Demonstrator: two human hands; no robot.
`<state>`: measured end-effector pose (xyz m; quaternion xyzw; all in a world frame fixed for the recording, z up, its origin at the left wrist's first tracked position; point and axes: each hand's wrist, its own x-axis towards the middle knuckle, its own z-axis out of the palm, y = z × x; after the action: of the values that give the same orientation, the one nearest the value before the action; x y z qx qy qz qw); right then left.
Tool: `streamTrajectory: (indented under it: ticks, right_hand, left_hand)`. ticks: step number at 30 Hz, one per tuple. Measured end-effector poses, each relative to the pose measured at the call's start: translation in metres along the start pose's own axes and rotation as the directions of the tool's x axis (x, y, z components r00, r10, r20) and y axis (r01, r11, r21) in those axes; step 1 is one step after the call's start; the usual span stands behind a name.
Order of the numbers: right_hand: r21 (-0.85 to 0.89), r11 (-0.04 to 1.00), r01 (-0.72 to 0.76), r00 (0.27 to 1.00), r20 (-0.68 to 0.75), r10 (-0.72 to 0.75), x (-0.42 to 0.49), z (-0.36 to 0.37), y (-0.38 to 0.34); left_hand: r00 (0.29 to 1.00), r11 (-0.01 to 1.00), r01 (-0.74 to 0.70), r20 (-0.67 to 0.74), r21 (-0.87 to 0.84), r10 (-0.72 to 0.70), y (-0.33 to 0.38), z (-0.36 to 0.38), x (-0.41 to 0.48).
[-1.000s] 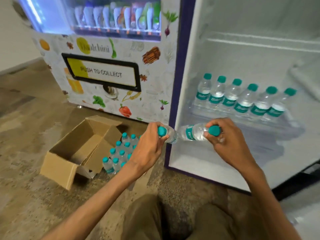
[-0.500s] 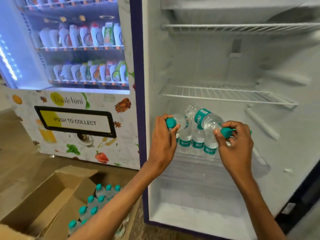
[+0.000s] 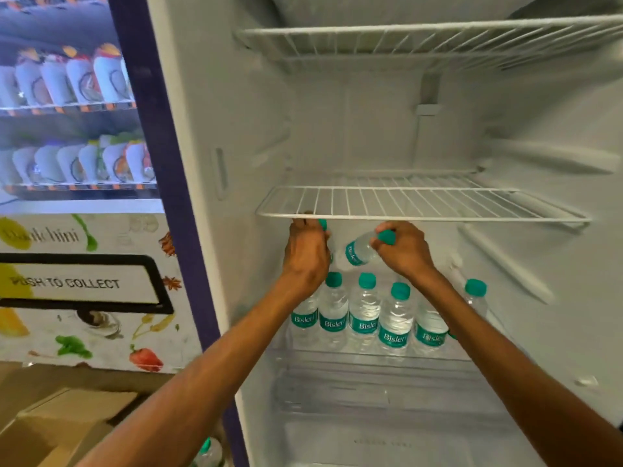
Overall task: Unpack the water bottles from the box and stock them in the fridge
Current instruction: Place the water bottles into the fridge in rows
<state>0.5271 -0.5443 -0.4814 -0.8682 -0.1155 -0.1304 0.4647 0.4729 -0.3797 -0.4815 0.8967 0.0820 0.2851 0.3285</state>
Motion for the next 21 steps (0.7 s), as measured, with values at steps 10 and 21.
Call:
streamTrajectory:
  ticks: [10, 21]
  right_hand:
    - [-0.253, 0.966, 0.047, 0.932, 0.36, 0.048, 0.082, 0.079, 0.009]
    - [-0.237, 0.947, 0.218, 0.925, 0.358, -0.123, 0.101, 0.106, 0.017]
  left_hand:
    - [0.96, 0.919, 0.067, 0.226, 0.388, -0.165, -0.032, 0.049, 0.071]
    - [0.959, 0.875, 0.095, 0.193, 0.474, -0.208, -0.046, 0.066, 0.082]
